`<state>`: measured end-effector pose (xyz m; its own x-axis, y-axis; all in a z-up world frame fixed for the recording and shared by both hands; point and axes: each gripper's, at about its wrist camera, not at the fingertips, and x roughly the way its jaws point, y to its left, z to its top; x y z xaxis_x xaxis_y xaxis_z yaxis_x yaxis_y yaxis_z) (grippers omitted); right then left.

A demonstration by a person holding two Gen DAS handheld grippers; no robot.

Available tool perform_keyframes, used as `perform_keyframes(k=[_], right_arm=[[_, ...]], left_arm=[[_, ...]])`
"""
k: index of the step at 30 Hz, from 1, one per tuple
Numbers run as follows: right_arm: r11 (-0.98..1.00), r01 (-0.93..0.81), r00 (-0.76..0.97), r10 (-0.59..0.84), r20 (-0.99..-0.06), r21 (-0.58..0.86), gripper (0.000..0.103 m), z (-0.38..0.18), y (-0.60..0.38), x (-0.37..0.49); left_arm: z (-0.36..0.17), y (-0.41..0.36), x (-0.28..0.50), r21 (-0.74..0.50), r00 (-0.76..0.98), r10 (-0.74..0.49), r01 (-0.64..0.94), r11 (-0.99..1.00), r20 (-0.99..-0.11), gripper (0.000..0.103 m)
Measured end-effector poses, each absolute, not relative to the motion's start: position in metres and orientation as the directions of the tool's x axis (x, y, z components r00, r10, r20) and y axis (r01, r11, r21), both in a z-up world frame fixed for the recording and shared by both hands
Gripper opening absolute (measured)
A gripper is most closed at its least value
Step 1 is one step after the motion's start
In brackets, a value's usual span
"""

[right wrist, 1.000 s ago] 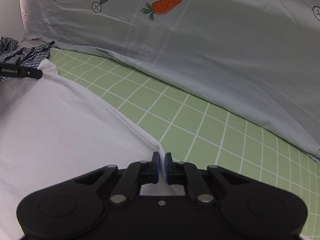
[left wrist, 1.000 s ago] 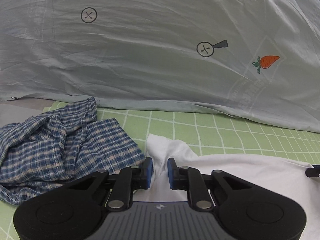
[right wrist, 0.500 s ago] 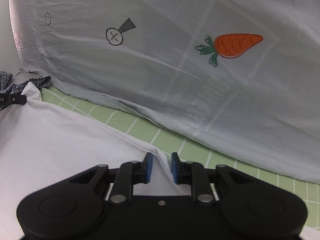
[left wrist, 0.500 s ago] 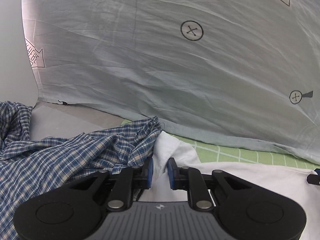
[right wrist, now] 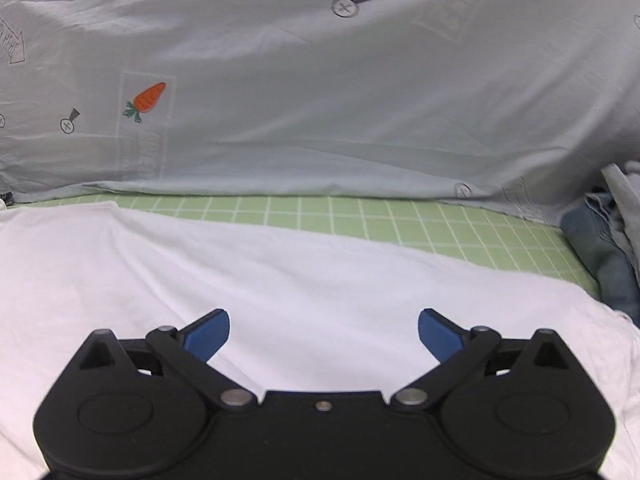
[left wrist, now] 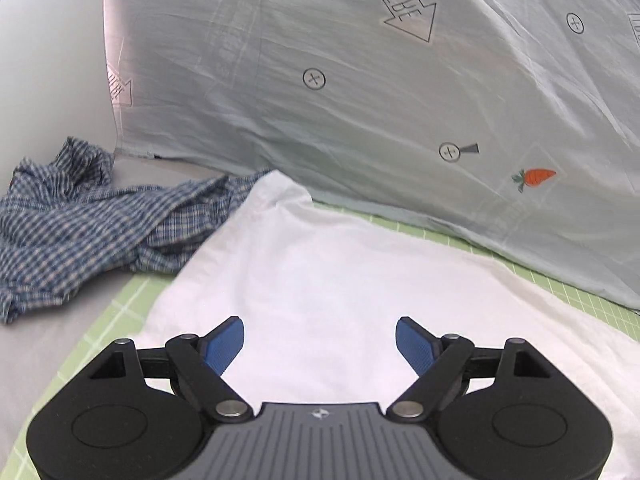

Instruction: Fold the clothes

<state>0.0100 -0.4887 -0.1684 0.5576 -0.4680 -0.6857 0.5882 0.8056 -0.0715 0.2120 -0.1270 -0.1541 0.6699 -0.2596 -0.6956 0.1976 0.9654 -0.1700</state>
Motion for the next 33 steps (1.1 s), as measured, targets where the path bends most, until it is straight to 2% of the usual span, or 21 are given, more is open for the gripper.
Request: perform_keyframes(k=[7,15,20,25,31,33], right_arm=[[0.763,0.645,0.483,-0.443,-0.756,-0.035,0.102,-0.194,-0.461,-0.117],[0.652,0.757,0.457,-0.491,-0.741,0.034,0.102,-0.187,-0.49,-0.205],[0.501,0.865,0.369,-0.577,-0.729,0.042,0.102,-0.18,-0.538,-0.26],[0.379,0.92,0.32,-0.572,-0.755,0.103,0.102,-0.195,-0.585,-0.314],[0.358,0.921,0.342,-0.551,-0.761,0.154,0.094,-0.208,-0.623,-0.338],[0.387,0.906,0.375,-0.538,-0.755,0.174,0.084,-0.211,-0.636,-0.338]], left_arm=[[-0.174,-0.108,0.097,-0.28,0.544,-0.289,0.102,0.954,-0.788,0.084],[-0.157,-0.126,0.007,-0.254,0.572,-0.271,0.111,0.961,-0.774,0.084],[-0.148,-0.158,-0.045,-0.233,0.576,-0.267,0.134,0.963,-0.772,0.084],[-0.149,-0.186,-0.096,-0.202,0.557,-0.258,0.161,0.966,-0.789,0.084],[-0.144,-0.199,-0.145,-0.164,0.573,-0.224,0.156,0.974,-0.788,0.084],[-0.145,-0.202,-0.156,-0.147,0.573,-0.205,0.146,0.978,-0.794,0.084]])
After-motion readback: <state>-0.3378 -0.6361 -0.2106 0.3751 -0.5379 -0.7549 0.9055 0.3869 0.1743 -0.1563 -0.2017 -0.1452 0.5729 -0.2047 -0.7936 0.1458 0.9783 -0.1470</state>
